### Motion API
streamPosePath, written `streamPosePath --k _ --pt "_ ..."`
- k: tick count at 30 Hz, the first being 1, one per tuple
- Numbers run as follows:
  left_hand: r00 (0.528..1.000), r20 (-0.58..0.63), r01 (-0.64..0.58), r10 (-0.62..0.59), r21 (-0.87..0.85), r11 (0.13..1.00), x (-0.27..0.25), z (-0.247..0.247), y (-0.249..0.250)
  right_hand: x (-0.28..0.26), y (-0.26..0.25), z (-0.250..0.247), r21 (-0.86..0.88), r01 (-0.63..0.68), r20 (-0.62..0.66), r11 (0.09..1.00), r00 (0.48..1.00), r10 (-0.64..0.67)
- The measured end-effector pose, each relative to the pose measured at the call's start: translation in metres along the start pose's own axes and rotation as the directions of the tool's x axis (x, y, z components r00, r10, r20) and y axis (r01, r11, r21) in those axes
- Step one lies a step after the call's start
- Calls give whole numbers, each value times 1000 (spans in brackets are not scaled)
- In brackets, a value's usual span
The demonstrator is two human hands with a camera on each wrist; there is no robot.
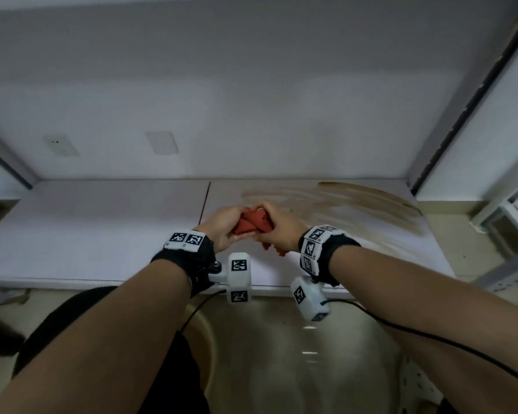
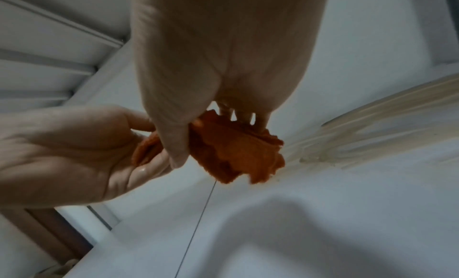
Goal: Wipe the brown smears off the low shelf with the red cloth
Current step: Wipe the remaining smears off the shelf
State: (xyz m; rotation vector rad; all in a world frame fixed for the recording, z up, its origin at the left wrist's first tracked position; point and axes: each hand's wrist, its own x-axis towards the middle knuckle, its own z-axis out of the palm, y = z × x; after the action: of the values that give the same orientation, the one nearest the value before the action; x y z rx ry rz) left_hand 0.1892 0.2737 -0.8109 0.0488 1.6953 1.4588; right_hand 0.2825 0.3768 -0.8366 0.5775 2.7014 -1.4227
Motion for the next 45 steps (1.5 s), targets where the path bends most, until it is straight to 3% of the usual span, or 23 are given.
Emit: streamPosePath --k 6,11,13,17,21,25,28,30,33,36,40,45 --pt "996 -34 75 -78 -87 993 12 -2 -8 10 13 4 -43 118 31 992 993 -116" --pt "998 -46 44 -40 82 996 7 6 -16 -5 16 -5 -169 152 24 974 988 -150" --pt "999 -26 26 -21 206 978 2 14 -20 -17 18 -15 -222 131 27 966 991 -128" --pt "999 -21 -24 32 280 960 -4 35 -20 -33 28 -35 -81 16 47 997 999 -12" --pt "994 25 -106 105 412 905 3 56 -8 -39 51 -47 -208 -105 -83 972 993 89" --pt "979 88 -189 181 715 673 23 58 -13 -38 82 -35 -188 -148 -112 971 985 128" --pt "975 132 -203 176 852 483 44 44 -30 -19 109 -19 -407 -188 -188 894 975 119" --pt "976 163 -202 144 925 323 52 36 -42 -10 121 -8 -465 -159 -120 871 986 116" --pt "981 190 -194 42 965 175 64 27 -67 -4 136 10 -579 -28 132 815 983 127" --pt "985 169 -165 -15 975 147 73 24 -86 2 147 18 -696 68 232 715 964 134" --pt "990 139 -139 6 986 92 80 30 -96 12 155 24 -681 222 314 698 949 4" --pt "993 117 -117 1 993 -29 85 28 -104 15 158 29 -738 318 407 595 913 17"
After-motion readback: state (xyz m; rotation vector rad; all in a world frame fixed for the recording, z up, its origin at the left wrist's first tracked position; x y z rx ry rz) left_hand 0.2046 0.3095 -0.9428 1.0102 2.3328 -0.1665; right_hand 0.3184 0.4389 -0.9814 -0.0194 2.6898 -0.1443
